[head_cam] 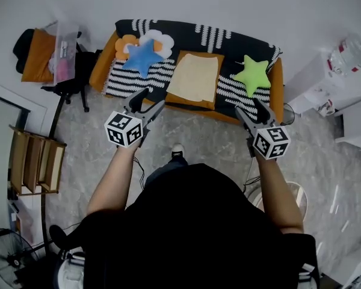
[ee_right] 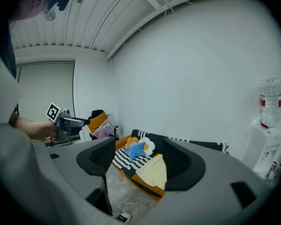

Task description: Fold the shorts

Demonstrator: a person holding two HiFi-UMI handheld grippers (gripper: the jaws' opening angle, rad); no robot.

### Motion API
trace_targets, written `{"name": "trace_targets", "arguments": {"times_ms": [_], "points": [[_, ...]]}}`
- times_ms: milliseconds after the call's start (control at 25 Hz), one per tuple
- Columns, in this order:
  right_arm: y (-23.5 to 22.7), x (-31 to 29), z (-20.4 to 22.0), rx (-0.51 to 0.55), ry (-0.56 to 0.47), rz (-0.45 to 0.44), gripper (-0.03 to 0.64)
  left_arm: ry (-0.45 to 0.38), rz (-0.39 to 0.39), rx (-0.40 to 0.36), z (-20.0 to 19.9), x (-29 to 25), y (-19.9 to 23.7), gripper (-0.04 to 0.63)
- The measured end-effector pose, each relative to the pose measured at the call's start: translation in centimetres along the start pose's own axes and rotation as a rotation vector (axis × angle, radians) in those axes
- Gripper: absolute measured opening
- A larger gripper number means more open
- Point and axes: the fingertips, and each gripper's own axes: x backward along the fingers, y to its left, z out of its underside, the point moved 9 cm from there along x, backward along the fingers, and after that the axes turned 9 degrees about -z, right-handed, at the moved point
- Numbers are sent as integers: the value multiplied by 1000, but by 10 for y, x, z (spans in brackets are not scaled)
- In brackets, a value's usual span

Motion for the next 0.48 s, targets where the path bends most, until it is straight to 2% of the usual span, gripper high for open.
{"name": "trace_targets", "arguments": {"times_ms": [480], "points": [[-37, -59, -5, -37, 37, 35, 330, 49, 20, 23, 1, -68, 59, 310]]}}
